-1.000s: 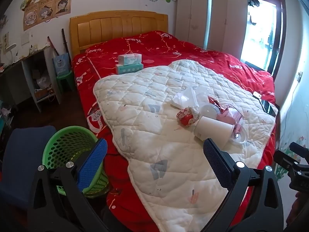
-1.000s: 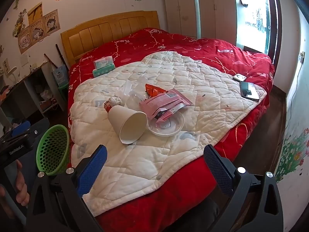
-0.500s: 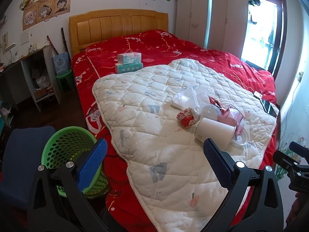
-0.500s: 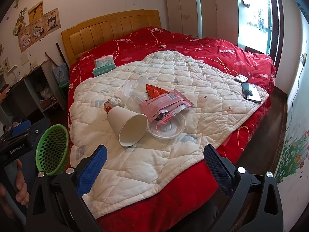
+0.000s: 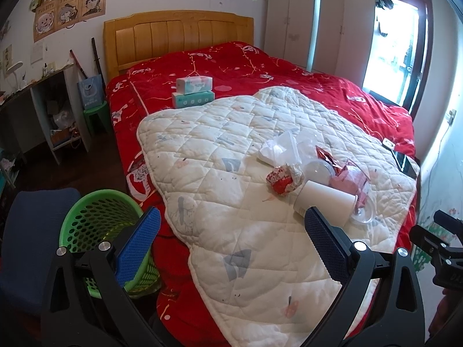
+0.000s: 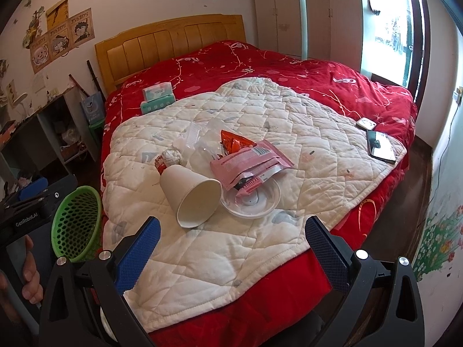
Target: Collect trash
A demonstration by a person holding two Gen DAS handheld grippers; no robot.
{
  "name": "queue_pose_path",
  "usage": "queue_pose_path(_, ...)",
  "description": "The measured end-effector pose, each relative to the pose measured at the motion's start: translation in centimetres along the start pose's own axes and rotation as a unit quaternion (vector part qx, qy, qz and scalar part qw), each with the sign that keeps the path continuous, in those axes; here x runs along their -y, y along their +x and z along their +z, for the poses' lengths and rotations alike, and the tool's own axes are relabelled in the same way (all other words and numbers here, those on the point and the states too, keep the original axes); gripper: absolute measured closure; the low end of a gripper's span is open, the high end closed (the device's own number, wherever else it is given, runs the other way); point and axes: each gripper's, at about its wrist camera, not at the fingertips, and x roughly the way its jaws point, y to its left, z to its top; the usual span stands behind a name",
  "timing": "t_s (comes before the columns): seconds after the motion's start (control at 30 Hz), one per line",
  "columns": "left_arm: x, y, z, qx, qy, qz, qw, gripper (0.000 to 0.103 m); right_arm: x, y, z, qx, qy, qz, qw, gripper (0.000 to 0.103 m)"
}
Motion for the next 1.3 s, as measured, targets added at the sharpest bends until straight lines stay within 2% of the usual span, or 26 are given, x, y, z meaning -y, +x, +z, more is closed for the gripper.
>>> queue_pose_path(0.23,-0.5,0.2,0.9,0.007,-0.021,-0.014,0.9997,0.005,-0.4,0.9,0.5,-0.004,-0.011,0.008,1.0,0.006)
queue_pose_path(0.47,-0.5,1.3,2.0,0.002,0.009,0.017,0.9998,0.005,-0.8,2.3,1.4,-0.011,-0.024,0.019,0.999,0.006)
queue_pose_path(0.6,-0.8,2.1,2.6,-0.003,0.01,0.021,0.9997,0.005,-1.3,3.8,2.1,-0.018,-0.032,0.039,0.999,0.006)
queue_pose_path(0.67,-0.8,2.8,2.8,-0.026,0.011,0.024,0.9993,0.005,-1.5,4.6,2.3,-0.022,-0.037,0.05,0.998,0.006)
queue_pose_path(0.83,-1.3,3.7,3.5,-0.022,0.002,0.02,0.9996,0.005,-2.2,6.4,2.8,-0.033,-0.058,0.068,0.996,0.006)
queue_pose_path(1.07,-2.2,4.5,4.1,-0.011,-0.01,0.019,0.9997,0.005,-3.0,9.4,3.5,-0.062,-0.085,0.094,0.99,0.006)
queue_pose_path(1.3,-3.0,5.7,4.2,-0.019,-0.018,0.024,0.9994,0.005,-5.1,12.0,4.2,-0.091,-0.157,0.099,0.978,0.006)
